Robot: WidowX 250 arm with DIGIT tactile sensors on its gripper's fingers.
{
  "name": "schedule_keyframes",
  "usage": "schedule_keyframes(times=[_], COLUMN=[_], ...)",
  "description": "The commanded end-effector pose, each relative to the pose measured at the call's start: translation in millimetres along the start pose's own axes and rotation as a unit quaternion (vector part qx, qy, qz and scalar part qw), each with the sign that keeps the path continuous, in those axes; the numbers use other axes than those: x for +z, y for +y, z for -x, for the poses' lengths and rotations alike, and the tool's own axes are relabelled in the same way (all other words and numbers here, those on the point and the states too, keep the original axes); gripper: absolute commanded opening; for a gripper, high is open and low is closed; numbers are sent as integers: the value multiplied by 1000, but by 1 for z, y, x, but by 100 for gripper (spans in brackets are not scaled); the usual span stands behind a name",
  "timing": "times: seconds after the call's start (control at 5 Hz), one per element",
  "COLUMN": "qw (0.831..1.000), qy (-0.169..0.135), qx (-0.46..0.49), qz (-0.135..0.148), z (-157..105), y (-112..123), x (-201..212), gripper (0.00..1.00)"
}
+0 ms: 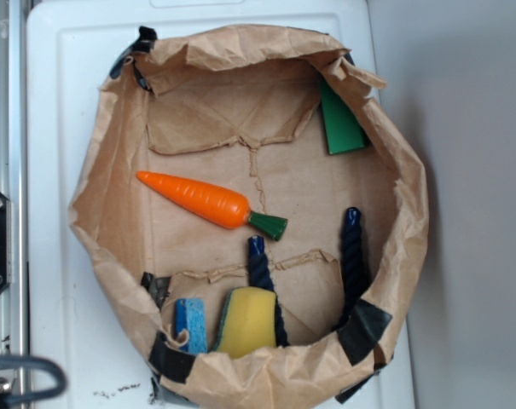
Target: Grab the carrot.
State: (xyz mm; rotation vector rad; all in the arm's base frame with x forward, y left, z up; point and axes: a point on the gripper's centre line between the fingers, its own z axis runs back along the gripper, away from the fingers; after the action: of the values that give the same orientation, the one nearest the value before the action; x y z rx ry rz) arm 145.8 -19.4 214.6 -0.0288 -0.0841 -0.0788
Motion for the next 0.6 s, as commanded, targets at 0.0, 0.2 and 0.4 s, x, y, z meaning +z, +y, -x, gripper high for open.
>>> schedule_keyframes(times=[0.0,0.2,0.4], qw=[999,998,998], qy=[-27,-13,-13], qx=[-35,-41,-41], qz=[24,48,48], z=[-55,-84,-84], y=[2,9,9], x=[-5,-13,-13], gripper=[100,100,100])
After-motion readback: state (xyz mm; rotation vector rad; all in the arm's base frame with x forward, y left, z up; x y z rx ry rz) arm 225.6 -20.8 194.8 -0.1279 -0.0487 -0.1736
